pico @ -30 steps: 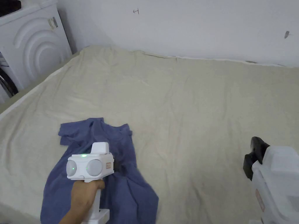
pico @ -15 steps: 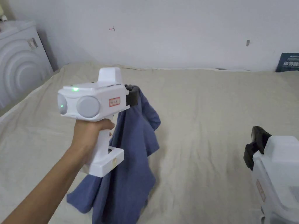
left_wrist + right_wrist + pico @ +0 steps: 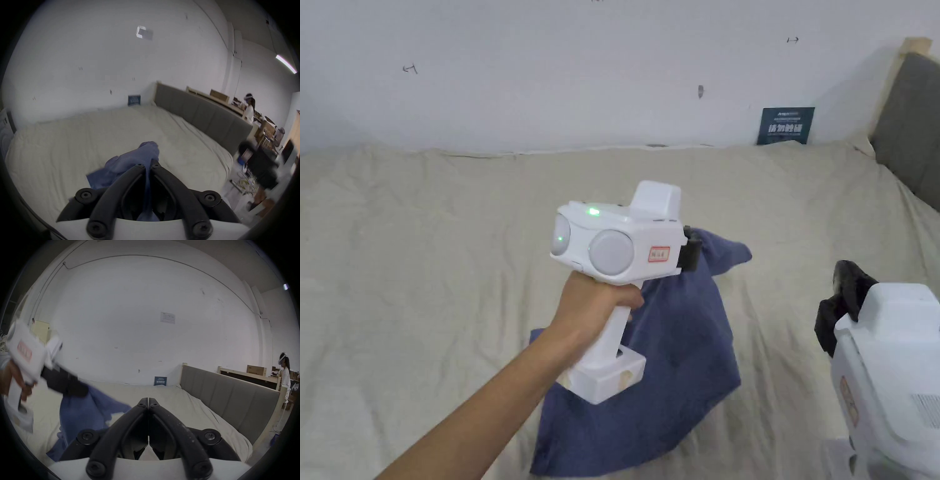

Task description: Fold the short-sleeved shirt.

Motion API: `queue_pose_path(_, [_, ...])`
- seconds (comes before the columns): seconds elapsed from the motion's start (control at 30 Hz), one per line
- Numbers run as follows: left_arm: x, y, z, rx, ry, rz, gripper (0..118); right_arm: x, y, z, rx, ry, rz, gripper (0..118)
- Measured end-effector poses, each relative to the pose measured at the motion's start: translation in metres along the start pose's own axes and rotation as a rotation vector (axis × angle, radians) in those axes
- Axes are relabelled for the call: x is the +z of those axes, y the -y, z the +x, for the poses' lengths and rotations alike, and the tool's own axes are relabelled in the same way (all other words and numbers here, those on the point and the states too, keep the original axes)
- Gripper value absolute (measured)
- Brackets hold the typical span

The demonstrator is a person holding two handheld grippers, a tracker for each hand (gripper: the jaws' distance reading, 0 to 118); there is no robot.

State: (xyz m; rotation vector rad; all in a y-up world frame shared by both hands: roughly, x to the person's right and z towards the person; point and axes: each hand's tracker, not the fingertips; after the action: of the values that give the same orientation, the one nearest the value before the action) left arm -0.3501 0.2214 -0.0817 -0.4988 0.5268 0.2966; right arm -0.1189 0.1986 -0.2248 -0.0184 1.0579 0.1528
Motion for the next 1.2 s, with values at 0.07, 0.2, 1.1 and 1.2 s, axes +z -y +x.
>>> queue_pose_path(0.07, [-0.025,0.028,0.003,0.019,0.022,-0.098,2,0.001,0.004,0.008,-0.004,0.018,-0.015,1])
queue_pose_path(0.2, [-0.076,0.103,-0.003,0.015,-0.008,-0.295,2,0.0,0.013,0.017,-0.016,0.036,-0.039,1])
queue_pose_path(1.1, [0.11,0.078,-0.058,0.031,-0.482,0.39,110,0.005,-0.03,-0.004,-0.038,0.017,0.06,1])
queue_pose_path(1.2, [0.144,0.077,-0.067,0.007,-0.613,0.5,110,0.004,-0.038,-0.009,-0.036,0.017,0.077,1])
